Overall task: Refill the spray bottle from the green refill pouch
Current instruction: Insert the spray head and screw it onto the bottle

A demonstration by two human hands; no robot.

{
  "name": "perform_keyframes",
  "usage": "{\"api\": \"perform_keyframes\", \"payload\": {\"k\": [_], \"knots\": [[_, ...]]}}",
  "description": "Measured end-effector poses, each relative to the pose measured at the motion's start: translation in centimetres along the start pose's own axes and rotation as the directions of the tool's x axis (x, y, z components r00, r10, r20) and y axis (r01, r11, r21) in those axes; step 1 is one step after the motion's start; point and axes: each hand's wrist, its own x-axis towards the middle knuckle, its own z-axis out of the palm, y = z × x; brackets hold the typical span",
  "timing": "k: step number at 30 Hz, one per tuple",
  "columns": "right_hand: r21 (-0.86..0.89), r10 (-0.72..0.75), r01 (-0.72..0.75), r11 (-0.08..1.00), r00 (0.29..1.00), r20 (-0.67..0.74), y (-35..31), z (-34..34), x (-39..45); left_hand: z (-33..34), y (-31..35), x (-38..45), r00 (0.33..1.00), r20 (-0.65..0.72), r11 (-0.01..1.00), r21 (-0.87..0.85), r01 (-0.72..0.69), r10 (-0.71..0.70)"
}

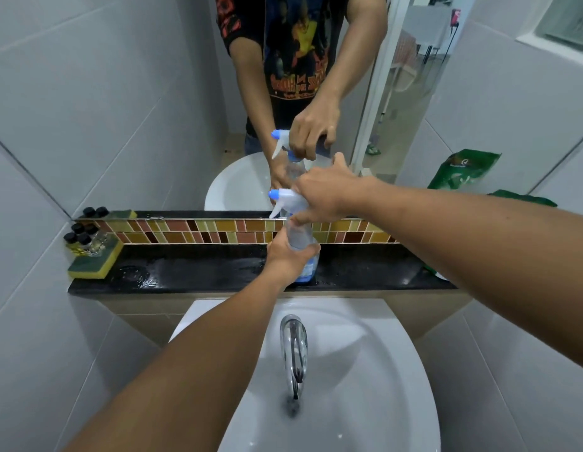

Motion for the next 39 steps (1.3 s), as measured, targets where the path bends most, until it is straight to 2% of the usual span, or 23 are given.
{"api": "perform_keyframes", "payload": {"k": [2,5,8,9,11,13,14,15,17,19,21,24,27,29,33,39], "knots": [[0.082,0.15,-0.147,0.986,0.988,-0.036,-0.5,0.8,0.2,0.1,0.1,0.1,1.0,0.004,0.999,0.033,-0.002,0.002],[0.137,0.349,-0.337,0.931,0.934,-0.075,-1.8,1.8,0.0,0.1,0.0,0.1,1.0,-0.001,0.998,0.055,-0.017,0.017],[0.07,0.409,-0.405,0.912,0.911,-0.055,-2.8,1.3,-0.4,0.1,0.1,0.0,1.0,0.003,0.999,0.038,-0.011,0.011],[0.094,0.391,-0.389,0.916,0.92,-0.003,-2.6,1.0,-0.6,0.0,0.1,0.0,1.0,0.001,0.999,0.035,-0.008,0.008],[0.302,0.295,-0.33,0.894,0.942,0.159,-1.3,0.1,-1.2,0.0,0.0,0.0,1.0,-0.002,1.0,0.03,-0.01,0.01],[0.447,0.087,-0.143,0.883,0.986,0.143,0.8,-0.9,-2.1,0.0,0.0,0.0,1.0,0.01,0.999,0.038,-0.013,0.013],[0.428,-0.022,-0.025,0.903,0.994,0.105,1.8,-1.4,-2.4,0.0,0.0,0.1,1.0,0.011,0.999,0.04,-0.013,0.013],[0.337,-0.123,0.091,0.937,0.99,0.073,2.6,-1.9,-2.6,0.0,0.0,0.1,1.0,0.007,0.999,0.04,-0.012,0.011],[-0.005,-0.282,0.282,0.959,0.958,0.054,3.3,-2.6,-2.5,0.0,0.0,0.0,1.0,-0.003,0.999,0.043,-0.008,0.009],[-0.281,-0.376,0.373,0.884,0.926,0.047,2.8,-3.1,-2.1,0.0,0.2,-0.2,1.0,-0.003,0.999,0.051,-0.013,0.013],[-0.409,-0.443,0.437,0.801,0.892,0.086,2.4,-3.1,-1.7,-0.1,0.3,-0.3,1.0,0.008,0.998,0.056,-0.01,0.01],[-0.428,-0.489,0.491,0.759,0.864,0.123,2.0,-3.0,-1.2,-0.3,0.4,-0.5,0.999,0.035,0.999,0.037,-0.02,0.019],[-0.405,-0.515,0.503,0.764,0.853,0.087,1.7,-2.7,-0.5,-0.5,0.2,-0.6,0.997,0.063,0.999,0.019,-0.035,0.034],[-0.334,-0.469,0.466,0.819,0.88,0.076,1.8,-2.0,-0.2,-0.6,0.1,-0.7,0.996,0.067,0.999,0.008,-0.051,0.05],[-0.069,-0.364,0.362,0.93,0.931,-0.024,1.8,0.7,0.1,-0.4,-0.1,-0.5,0.997,0.038,0.998,0.025,-0.061,0.06],[0.012,-0.253,0.256,0.966,0.958,-0.134,0.6,1.7,-0.5,-0.2,-0.1,-0.7,0.999,0.014,0.999,0.026,-0.042,0.042]]}}
